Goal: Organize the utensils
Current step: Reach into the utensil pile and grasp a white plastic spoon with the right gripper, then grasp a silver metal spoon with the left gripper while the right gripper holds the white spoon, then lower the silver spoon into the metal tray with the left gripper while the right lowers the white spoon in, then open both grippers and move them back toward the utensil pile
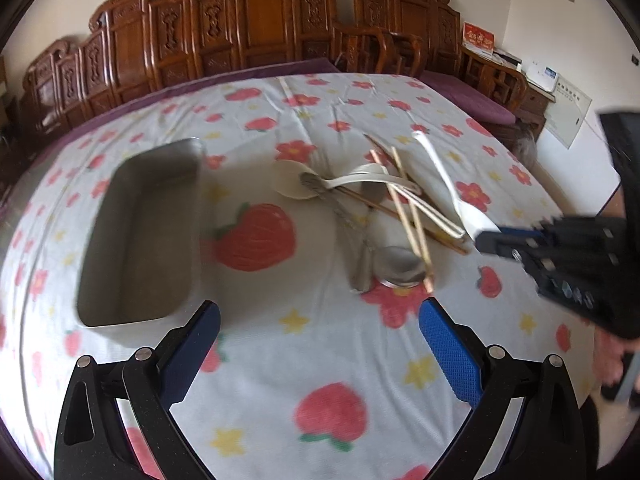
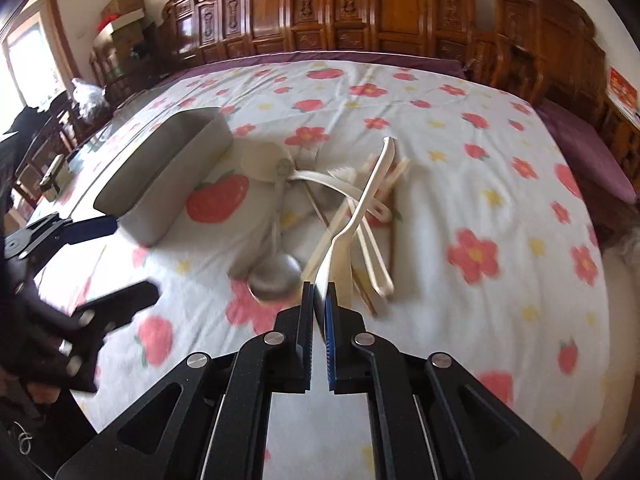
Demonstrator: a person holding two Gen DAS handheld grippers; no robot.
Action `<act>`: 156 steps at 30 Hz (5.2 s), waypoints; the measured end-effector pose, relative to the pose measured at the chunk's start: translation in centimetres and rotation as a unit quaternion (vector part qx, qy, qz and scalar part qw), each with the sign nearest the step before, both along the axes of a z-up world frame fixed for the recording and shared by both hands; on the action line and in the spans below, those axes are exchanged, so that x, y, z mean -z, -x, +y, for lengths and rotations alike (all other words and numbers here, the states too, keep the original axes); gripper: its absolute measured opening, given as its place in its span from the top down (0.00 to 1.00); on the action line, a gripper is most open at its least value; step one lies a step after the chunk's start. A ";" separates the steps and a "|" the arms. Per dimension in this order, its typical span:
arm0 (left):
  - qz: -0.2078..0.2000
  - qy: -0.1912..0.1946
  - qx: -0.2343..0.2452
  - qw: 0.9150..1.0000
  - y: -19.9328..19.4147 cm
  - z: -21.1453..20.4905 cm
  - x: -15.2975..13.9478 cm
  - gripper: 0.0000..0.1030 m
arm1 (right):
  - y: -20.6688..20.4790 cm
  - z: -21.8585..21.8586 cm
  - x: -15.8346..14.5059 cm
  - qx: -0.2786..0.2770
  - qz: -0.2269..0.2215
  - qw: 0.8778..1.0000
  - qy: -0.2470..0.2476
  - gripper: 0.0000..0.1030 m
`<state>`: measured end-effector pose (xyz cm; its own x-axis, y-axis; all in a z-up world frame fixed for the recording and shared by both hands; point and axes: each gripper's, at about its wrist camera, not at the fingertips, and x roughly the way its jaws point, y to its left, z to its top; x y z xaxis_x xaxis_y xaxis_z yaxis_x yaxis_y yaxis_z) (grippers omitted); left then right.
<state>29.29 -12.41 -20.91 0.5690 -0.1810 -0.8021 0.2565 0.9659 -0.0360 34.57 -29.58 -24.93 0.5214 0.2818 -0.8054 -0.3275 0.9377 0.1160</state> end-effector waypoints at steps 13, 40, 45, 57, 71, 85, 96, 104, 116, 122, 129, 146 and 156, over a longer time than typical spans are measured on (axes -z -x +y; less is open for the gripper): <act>0.007 -0.052 0.042 0.998 -2.3 -7.9 2.0 0.32 | 1.2 -5.5 1.0 0.056 0.008 0.998 -0.015 0.94; 0.035 -0.091 0.069 0.993 -1.4 -7.3 3.0 0.97 | 1.3 -4.8 0.3 0.050 0.001 0.999 -0.012 0.94; 0.027 -0.077 0.064 0.995 -1.1 -6.3 2.7 0.99 | 1.4 -4.5 0.4 0.047 0.001 0.999 -0.009 0.94; -0.022 -0.052 0.078 0.995 1.0 -4.9 -0.8 1.00 | 1.6 -3.5 0.8 0.035 0.004 0.999 -0.002 0.94; -0.065 -0.055 0.067 0.994 0.4 -0.7 -6.0 1.00 | 2.7 1.1 -1.6 -0.017 -0.024 1.000 -0.004 0.94; -0.031 -0.047 0.040 0.998 -1.5 6.6 -5.8 1.00 | 1.5 8.4 -3.7 -0.062 -0.034 0.997 -0.009 0.94; 0.008 -0.011 0.037 0.999 -3.0 9.8 -3.7 1.00 | 1.1 12.1 -3.7 -0.084 -0.028 0.996 -0.002 0.94; 0.021 -0.011 0.019 1.000 -4.1 11.7 -2.8 0.96 | 0.4 14.1 -3.3 -0.098 -0.019 0.995 0.003 0.94; -0.002 -0.001 -0.017 1.000 -3.3 15.9 -4.4 0.96 | -2.7 19.6 -3.8 -0.128 -0.011 0.991 -0.022 0.94; -0.004 0.000 -0.034 0.999 -2.9 18.2 -4.9 0.96 | -4.5 22.6 -3.2 -0.140 0.005 0.990 -0.029 0.94; -0.006 -0.003 -0.045 0.999 -2.6 19.8 -5.2 0.96 | -5.2 23.8 -2.5 -0.143 0.000 0.989 -0.036 0.90; -0.023 -0.005 -0.025 0.999 -0.8 16.1 -6.0 0.58 | -1.4 12.6 -3.6 -0.076 -0.050 0.996 -0.027 0.87; -0.026 0.008 0.019 0.999 0.5 10.4 -5.7 0.39 | 0.7 1.8 -1.3 0.002 -0.051 0.999 0.017 0.80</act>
